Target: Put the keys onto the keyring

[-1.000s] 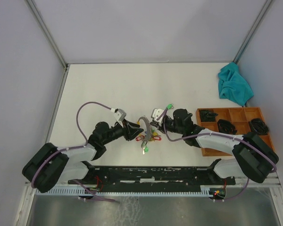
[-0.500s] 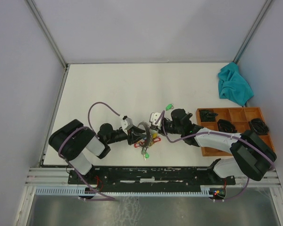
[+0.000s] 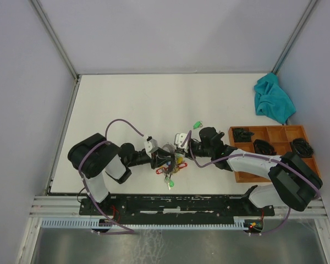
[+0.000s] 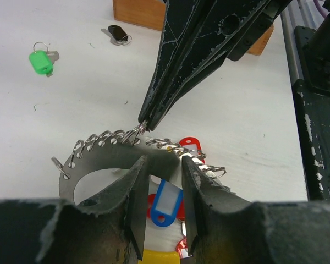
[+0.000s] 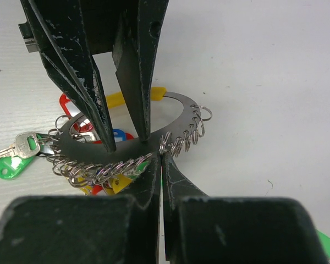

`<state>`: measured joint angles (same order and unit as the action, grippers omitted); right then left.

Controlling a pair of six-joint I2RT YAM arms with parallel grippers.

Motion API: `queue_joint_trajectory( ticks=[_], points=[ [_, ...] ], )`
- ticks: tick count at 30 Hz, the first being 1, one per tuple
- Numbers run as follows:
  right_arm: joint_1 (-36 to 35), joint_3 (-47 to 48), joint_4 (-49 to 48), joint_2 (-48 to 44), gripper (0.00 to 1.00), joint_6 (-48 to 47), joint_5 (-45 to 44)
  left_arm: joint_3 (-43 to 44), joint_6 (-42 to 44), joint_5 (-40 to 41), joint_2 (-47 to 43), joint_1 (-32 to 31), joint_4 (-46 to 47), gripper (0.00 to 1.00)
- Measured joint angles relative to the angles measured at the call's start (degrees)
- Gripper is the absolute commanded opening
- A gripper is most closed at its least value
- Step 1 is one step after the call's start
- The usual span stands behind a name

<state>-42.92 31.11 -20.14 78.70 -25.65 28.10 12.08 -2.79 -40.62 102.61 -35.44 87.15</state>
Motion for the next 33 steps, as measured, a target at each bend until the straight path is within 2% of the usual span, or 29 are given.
queue_joint_trajectory(
  ticks=[33],
  points=[
    [0.28, 1.81, 2.03, -0.26, 0.02, -1.25, 2.43, 0.98, 3.37, 1.75, -1.62, 0.11, -0.04, 0.39]
  ],
)
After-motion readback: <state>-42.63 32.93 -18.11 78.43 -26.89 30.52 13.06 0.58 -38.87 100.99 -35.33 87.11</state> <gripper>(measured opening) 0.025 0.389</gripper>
